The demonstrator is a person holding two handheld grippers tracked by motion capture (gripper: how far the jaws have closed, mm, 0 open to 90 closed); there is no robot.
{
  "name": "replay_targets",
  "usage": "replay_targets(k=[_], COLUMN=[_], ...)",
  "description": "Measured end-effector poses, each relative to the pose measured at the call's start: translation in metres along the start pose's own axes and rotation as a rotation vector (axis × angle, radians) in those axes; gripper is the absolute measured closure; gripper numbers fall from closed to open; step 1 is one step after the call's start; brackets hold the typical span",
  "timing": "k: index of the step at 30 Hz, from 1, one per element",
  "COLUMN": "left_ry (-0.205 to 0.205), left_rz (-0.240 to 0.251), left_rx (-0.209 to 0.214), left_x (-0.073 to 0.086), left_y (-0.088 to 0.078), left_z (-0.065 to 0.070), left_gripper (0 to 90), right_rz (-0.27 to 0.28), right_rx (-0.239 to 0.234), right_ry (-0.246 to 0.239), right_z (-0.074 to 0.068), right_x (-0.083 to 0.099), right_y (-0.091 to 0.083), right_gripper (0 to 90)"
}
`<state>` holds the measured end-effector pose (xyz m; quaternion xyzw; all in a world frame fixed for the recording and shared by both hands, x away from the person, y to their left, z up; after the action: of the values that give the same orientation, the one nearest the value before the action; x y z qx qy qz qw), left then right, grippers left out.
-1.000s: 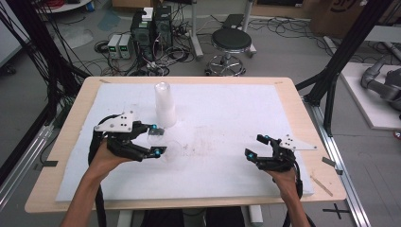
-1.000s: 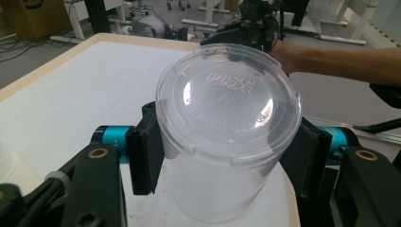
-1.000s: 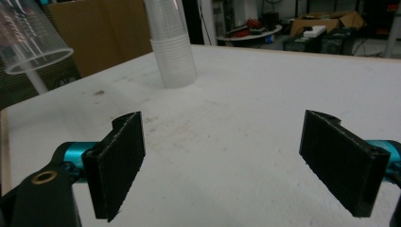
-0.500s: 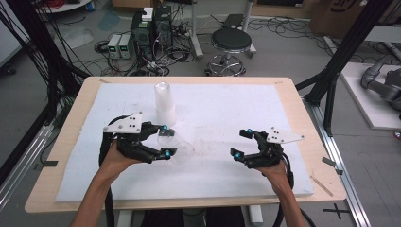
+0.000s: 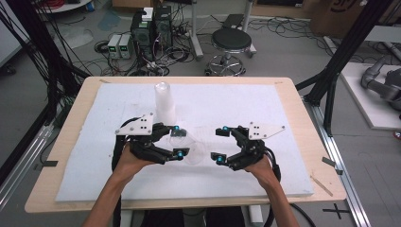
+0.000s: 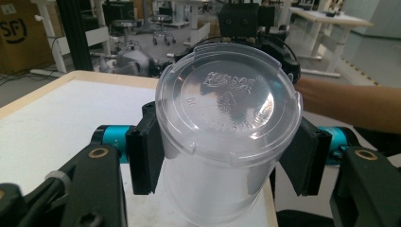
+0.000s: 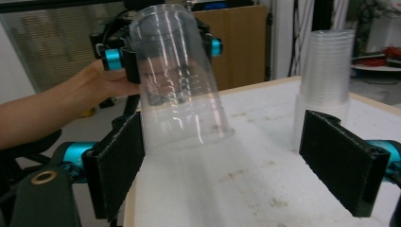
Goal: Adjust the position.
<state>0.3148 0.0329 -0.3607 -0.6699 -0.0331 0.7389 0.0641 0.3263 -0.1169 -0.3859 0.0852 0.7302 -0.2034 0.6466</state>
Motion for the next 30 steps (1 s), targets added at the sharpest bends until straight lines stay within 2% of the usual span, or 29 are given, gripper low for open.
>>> replay_targets(k=[3,10,19,25,28,30], left_ry=[-0.003,-0.002,0.003,0.005,0.004,0.008], left_rz=[0.001,-0.002,0.010,0.014,0.021,0.020], left_rx=[0.005,0.019,0.055,0.065,0.067,0.062], left_x=[0.000,-0.003,-0.009,-0.010,-0.011,-0.011], left_y=[0.005,0.014,0.027,0.028,0.026,0.025], left_z=[0.001,0.001,0.003,0.004,0.005,0.005], left_gripper=[39.0,39.0,39.0,39.0,39.0,39.0], right_rz=[-0.003,-0.020,-0.027,-0.042,-0.044,-0.034], right_rx=[-0.046,-0.095,-0.126,-0.138,-0.143,-0.150], right_ry=[-0.013,-0.027,-0.033,-0.033,-0.038,-0.044], right_z=[-0.008,-0.017,-0.023,-0.024,-0.024,-0.025], right_x=[-0.003,-0.002,0.000,0.002,0.003,0.003], right_y=[0.009,0.020,0.030,0.032,0.032,0.032], right_gripper=[14.9,14.9,15.0,15.6,18.1,23.0])
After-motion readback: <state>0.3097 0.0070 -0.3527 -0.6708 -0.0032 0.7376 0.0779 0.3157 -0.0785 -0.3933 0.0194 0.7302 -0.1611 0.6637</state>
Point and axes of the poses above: each handheld gripper's, and its own axes: y roughly forward along the jaws, x roughly out of its underside, z roughly to its right, the point moved 9 cm from there along y, roughly forward along the jaws, and after that the axes turned 12 degrees about x, right-handed, at the moved point
